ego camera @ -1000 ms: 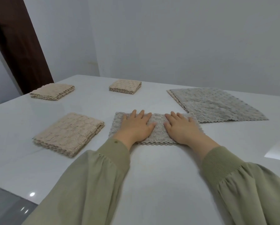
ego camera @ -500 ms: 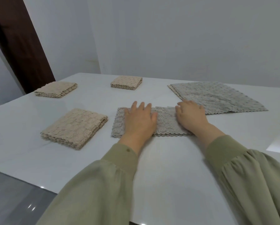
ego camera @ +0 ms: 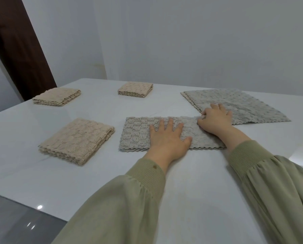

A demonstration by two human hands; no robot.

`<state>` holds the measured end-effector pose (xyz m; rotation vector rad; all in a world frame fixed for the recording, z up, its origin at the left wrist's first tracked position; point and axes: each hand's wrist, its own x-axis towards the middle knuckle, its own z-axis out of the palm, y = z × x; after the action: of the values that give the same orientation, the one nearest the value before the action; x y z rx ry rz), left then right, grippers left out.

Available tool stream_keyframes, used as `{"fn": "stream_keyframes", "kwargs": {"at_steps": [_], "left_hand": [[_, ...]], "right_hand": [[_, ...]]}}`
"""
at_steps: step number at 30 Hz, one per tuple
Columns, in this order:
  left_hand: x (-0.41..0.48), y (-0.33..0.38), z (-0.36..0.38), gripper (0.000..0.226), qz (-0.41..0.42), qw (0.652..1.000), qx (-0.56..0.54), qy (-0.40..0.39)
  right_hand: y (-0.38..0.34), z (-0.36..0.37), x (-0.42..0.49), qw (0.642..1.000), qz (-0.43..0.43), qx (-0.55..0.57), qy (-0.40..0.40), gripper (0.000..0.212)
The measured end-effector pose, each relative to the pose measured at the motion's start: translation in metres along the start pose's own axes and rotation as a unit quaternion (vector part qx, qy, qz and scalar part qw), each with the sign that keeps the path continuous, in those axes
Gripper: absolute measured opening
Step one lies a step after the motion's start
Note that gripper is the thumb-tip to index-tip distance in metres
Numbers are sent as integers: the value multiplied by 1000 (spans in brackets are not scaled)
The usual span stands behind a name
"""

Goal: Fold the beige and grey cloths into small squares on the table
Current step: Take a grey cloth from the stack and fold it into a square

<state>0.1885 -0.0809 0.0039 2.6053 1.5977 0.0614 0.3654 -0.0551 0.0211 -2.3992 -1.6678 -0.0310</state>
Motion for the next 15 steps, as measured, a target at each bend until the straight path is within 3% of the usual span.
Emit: {"fn": "stream_keyframes", "kwargs": {"at_steps": [3, 4, 6, 9, 12, 15], "left_hand": [[-1, -2, -2, 68, 4, 999, -27, 19], [-1, -3, -3, 70, 4, 998, -55, 39], [-1, -9, -7, 72, -1, 983, -152, 103], [0, -23, -17, 66, -12, 928, -322, 186], [-4, -34, -29, 61, 30, 870, -467, 154], [-7, -38, -36, 50, 91, 845, -506, 147]], "right_hand": [[-8, -12, -7, 995, -23, 77, 53, 5], [-12, -18, -10, 989, -37, 129, 63, 5], [-21, -30, -16, 972, -78, 211, 68, 17], [-34, -53, -26, 952, -164, 250, 70, 23], [-41, -70, -39, 933, -215, 284, 44, 31], [-45, -81, -49, 921, -241, 304, 27, 34]]}}
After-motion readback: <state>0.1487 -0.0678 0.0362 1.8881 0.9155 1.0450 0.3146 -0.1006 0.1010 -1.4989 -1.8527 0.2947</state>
